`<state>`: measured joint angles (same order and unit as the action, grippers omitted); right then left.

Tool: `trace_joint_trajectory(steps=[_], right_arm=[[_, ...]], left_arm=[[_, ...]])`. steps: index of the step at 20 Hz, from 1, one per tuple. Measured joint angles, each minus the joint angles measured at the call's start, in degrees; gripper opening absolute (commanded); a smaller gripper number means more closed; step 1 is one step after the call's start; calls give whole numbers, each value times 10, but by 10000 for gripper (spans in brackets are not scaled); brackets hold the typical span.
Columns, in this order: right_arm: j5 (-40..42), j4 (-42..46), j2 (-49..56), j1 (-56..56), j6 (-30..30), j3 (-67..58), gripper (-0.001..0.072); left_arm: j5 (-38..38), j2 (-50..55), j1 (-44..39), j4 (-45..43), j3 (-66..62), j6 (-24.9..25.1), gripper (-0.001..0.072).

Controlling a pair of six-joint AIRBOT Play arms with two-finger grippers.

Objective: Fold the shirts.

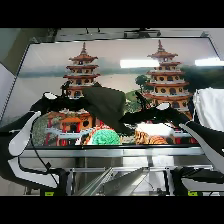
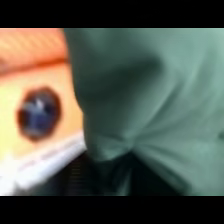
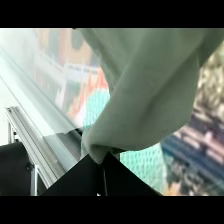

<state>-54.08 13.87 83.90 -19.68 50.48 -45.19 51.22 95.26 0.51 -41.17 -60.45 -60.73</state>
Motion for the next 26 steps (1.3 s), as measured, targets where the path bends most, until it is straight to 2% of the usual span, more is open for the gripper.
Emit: trace_joint_trajectory(steps=[6, 10, 14, 18, 22, 26], right_arm=[[-22, 2, -37, 24, 0, -22, 16], [-68, 2, -111, 78, 7, -122, 15], [-96, 1, -202, 124, 25, -268, 15], [-108, 33, -281, 140, 70, -370, 16], [-142, 103, -327, 144, 137, -400, 16], [-192, 141, -335, 145, 187, -408, 16]], left_arm=[[136, -4, -1, 20, -108, 13, 9], [238, -79, -1, 98, -208, 11, 9], [319, -172, -1, 146, -341, -37, 18], [369, -248, -1, 162, -432, -84, 19], [416, -300, -2, 144, -462, -128, 19], [442, -339, -13, 110, -408, -158, 19]])
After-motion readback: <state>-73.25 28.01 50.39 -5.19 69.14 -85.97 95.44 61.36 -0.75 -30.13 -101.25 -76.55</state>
